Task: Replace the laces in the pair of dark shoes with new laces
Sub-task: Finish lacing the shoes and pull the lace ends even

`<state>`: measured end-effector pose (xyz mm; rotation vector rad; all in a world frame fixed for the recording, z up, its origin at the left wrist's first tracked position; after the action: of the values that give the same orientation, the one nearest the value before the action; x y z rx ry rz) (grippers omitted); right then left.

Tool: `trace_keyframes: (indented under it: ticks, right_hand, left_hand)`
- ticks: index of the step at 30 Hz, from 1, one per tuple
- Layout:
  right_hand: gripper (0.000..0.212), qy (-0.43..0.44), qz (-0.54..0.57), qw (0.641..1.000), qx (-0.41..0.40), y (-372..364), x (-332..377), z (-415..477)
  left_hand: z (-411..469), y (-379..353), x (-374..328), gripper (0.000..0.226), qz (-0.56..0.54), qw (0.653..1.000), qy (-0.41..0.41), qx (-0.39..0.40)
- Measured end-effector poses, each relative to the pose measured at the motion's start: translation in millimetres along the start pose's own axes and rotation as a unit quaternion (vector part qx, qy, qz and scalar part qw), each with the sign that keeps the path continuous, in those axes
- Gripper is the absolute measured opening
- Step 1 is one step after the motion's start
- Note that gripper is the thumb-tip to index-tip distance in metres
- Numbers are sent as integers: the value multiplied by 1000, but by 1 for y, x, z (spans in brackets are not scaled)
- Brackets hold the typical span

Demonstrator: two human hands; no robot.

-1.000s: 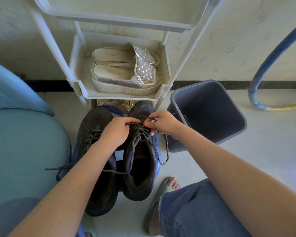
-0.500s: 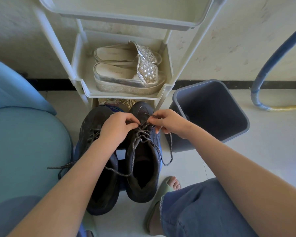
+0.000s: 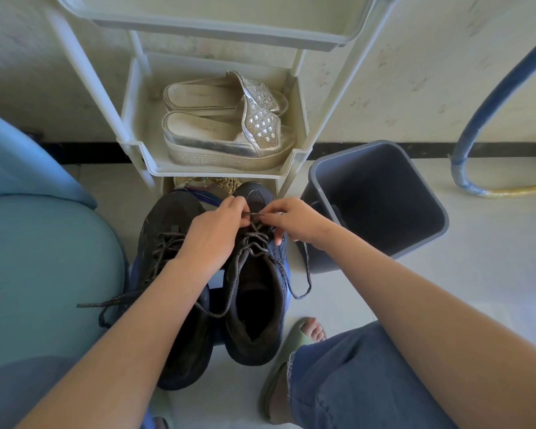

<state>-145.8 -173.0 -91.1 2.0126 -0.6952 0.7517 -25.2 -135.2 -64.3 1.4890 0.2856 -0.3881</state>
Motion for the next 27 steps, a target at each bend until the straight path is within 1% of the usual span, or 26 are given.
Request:
trace_keyframes:
  ticks: [4, 7, 9, 11, 13, 16, 22, 25, 27]
  right_hand:
    - [9, 21, -12, 999, 23, -4, 5, -2]
    - [12, 16, -12, 999, 30, -6, 8, -4]
    - [15, 5, -2, 1000, 28, -5, 6, -3]
    - [16, -16, 22, 999, 24, -3, 3, -3]
    - [18, -27, 37, 999, 17, 0, 1, -2]
    - [21, -28, 32, 999, 3, 5, 1, -1]
    - [23, -24, 5, 1000, -4, 6, -2, -1]
    - [22, -18, -5, 1000, -6, 5, -2, 0]
    - [22, -17, -4, 1000, -13, 6, -2, 0]
  left_hand:
    - [-3, 6, -2, 8, 41, 998, -29, -21]
    - [-3, 8, -7, 9, 47, 997, -48, -38]
    - [-2, 9, -5, 10, 6, 999, -26, -36]
    - [0, 8, 4, 12, -40, 999, 18, -16]
    - [0, 6, 13, 13, -45, 998, 46, 13]
    - [0, 10, 21, 12, -27, 997, 70, 7]
    - [-2, 19, 14, 6, -18, 996, 71, -46]
    - [-3, 20, 11, 10, -29, 996, 74, -51]
    - [-4, 19, 5, 19, -35, 997, 47, -45]
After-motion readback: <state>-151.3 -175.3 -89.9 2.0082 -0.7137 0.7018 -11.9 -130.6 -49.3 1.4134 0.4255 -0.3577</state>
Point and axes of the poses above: each hand's wrist, its own z-axis towards the middle knuckle, its own y-axis out of the back of the hand, x = y × z, the point moved 8 cm from there along z, towards the middle knuckle, and after that the axes turned 11 degrees about -x, right-handed, at the moved point
